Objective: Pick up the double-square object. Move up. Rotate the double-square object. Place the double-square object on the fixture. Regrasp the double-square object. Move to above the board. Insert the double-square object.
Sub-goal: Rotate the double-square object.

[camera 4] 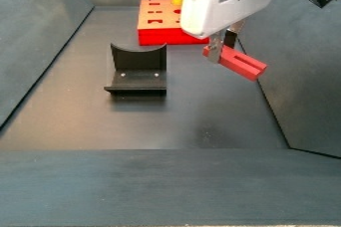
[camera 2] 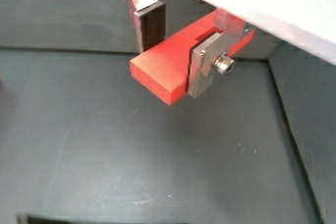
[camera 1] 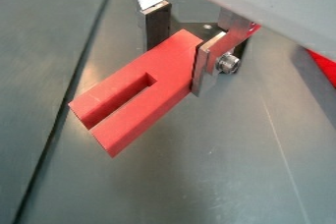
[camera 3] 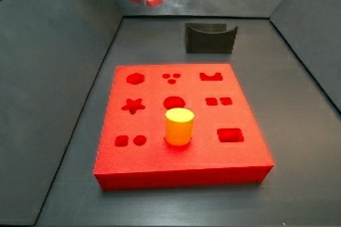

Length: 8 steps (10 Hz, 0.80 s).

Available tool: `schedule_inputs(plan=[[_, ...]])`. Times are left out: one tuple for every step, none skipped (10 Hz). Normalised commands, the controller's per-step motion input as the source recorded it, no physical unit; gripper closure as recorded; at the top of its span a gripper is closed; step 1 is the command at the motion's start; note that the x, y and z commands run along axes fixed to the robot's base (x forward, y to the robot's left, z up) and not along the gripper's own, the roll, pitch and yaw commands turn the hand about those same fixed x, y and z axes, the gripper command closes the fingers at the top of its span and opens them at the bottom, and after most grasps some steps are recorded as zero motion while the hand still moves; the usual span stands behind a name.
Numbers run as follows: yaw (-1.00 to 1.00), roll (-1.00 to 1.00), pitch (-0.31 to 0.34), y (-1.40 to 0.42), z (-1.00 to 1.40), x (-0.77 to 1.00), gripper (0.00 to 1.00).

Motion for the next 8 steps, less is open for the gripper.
schedule_inputs(plan=[[-1.0, 0.0, -0.016, 0.03, -0.03, 0.03, 1.0], [-1.0, 0.0, -0.017, 0.03, -0.03, 0.03, 1.0], [-1.0, 0.0, -0.019, 0.03, -0.03, 0.03, 1.0], [-1.0, 0.0, -0.021, 0.03, -0.03, 0.03, 1.0], [-1.0, 0.0, -0.024, 0.03, -0.03, 0.03, 1.0], [-1.0, 0.0, -0.027, 0.03, -0.03, 0.03, 1.0], [-1.0, 0.0, -0.03, 0.03, -0.03, 0.03, 1.0], [-1.0, 0.0, -0.037, 0.03, -0.03, 0.03, 1.0]])
